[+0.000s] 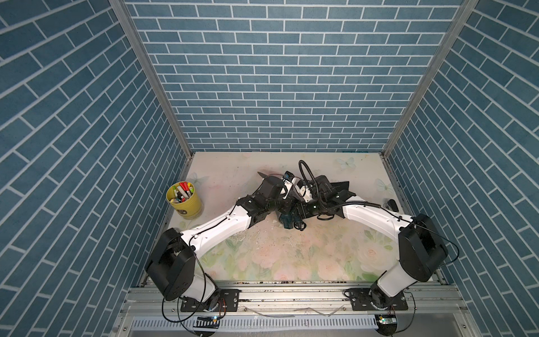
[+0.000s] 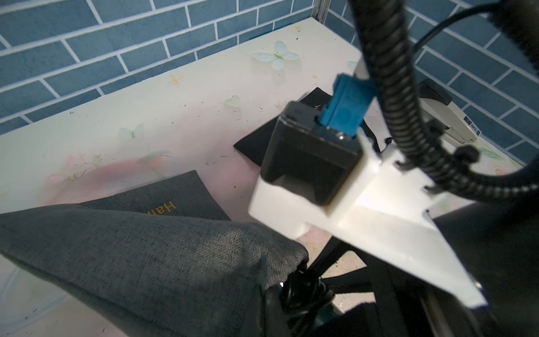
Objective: Pack away hair dryers
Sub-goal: Place the hair dryer in the drawstring bag.
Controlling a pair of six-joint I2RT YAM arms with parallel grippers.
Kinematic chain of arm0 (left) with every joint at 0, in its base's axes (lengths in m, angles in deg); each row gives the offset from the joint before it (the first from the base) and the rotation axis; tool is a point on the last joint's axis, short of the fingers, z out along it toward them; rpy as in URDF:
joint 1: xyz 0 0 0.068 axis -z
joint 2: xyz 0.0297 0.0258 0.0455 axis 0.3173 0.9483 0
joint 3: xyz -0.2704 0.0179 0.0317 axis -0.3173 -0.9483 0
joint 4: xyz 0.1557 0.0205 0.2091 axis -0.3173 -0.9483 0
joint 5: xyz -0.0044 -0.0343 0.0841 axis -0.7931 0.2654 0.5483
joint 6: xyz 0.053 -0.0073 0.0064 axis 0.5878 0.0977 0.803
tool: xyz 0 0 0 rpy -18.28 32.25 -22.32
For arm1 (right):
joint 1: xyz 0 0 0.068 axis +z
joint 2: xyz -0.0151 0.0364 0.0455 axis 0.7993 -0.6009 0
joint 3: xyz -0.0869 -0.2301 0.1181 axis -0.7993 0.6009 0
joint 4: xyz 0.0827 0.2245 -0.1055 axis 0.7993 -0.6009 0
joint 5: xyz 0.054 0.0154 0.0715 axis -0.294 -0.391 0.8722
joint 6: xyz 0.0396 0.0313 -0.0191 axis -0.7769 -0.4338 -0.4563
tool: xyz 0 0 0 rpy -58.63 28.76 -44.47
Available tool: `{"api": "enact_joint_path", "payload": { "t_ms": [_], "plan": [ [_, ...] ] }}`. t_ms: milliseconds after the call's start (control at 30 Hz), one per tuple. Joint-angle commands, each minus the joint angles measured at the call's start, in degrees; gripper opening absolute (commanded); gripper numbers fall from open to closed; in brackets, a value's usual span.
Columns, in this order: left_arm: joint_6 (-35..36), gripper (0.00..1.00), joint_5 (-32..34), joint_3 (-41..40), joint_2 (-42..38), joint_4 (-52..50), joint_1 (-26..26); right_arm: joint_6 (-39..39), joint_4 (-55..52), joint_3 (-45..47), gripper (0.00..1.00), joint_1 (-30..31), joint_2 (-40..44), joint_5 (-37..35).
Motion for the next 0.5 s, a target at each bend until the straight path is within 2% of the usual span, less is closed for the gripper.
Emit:
{"api": "enact_joint_path", "payload": {
  "t_ms": [0,467],
  "plan": [
    [-0.5,0.0,-0.7,-1.6,-1.7,2.5,0.5,-2.1,6.7,1.5,0.0,-1.5,3.2,4.4],
    [-1.2,0.0,-1.5,-6.4,-4.4,5.2,0.5,-10.1,17.1,7.5,0.0,-6.5,5.7,9.7]
  ]
}}
